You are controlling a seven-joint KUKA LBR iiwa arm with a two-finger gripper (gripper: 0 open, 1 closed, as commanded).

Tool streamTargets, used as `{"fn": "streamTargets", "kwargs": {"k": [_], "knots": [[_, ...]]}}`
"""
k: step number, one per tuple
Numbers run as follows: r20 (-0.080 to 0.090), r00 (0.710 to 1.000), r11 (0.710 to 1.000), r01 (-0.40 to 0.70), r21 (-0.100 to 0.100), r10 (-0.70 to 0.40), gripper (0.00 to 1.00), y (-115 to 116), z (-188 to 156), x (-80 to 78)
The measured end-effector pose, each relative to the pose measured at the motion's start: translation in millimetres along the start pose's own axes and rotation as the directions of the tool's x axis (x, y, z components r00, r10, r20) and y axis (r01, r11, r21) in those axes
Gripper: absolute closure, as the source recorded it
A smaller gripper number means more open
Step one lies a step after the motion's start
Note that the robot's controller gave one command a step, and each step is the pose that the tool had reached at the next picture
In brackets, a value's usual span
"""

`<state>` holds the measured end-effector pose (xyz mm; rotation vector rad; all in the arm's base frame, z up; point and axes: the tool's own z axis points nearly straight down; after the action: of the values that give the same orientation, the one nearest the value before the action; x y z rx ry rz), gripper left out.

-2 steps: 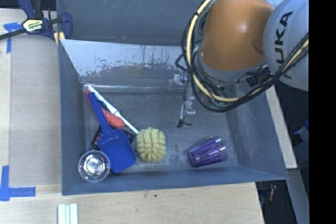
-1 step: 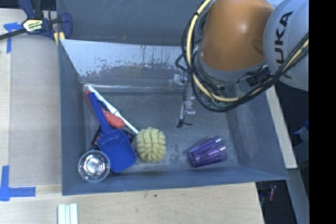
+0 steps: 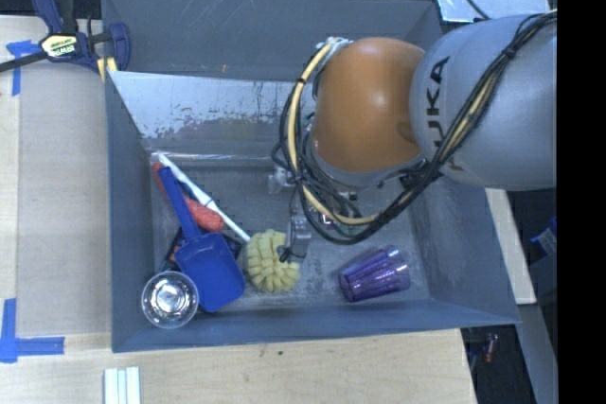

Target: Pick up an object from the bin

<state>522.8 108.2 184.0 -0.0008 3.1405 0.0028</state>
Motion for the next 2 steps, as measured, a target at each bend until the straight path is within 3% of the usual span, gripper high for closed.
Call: {"fn": "streamTargets", "kwargs": {"k": [1,2], "knots": [[0.015,1.0,1.0,-0.007,0.001,0.007,0.0,-9.9,6.5,20.2],[0.008,1.0,1.0,-0.009,-0.001,0.009,0.0,42.6,38.8,17.4]]}}
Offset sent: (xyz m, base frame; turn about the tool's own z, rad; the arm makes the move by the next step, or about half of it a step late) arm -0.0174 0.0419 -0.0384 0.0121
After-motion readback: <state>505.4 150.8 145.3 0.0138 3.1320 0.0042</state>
